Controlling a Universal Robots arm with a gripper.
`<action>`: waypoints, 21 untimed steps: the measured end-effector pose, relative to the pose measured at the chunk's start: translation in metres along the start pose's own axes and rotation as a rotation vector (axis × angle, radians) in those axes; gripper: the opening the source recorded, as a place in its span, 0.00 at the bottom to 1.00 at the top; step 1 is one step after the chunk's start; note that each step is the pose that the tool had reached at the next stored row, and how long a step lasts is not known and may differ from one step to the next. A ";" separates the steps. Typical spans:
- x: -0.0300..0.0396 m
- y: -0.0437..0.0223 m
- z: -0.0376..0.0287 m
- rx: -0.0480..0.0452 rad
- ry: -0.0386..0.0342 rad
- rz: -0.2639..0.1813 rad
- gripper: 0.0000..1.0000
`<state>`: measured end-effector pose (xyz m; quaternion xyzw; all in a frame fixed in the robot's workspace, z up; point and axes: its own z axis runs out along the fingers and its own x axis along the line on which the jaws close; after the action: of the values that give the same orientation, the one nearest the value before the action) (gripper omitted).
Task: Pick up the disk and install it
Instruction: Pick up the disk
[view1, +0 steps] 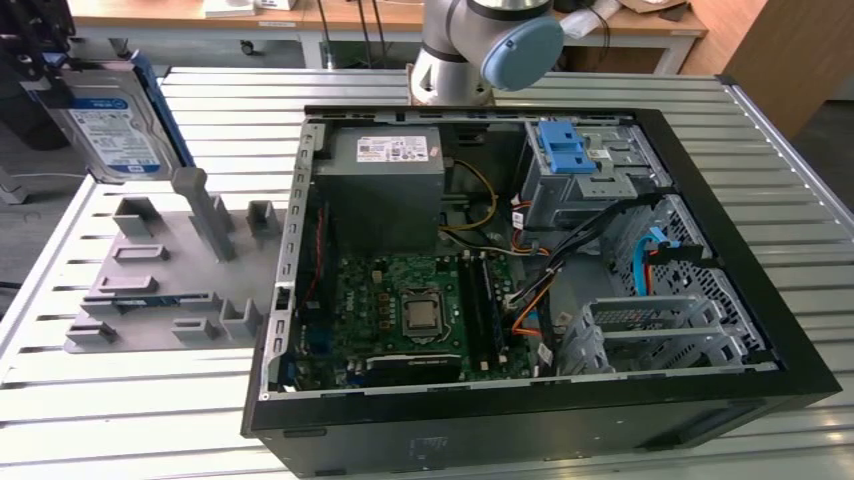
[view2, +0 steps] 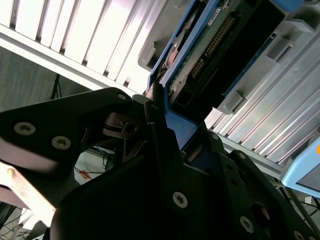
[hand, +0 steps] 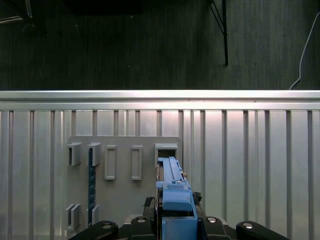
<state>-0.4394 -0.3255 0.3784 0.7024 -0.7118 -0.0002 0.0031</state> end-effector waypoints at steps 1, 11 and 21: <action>0.0000 0.0000 -0.0003 0.0000 0.0001 0.000 0.36; 0.0000 0.0000 -0.0025 0.0001 0.0000 0.000 0.36; 0.0000 0.0000 -0.0051 0.0000 0.0001 0.000 0.36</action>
<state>-0.4394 -0.3256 0.3834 0.7024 -0.7118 -0.0002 0.0031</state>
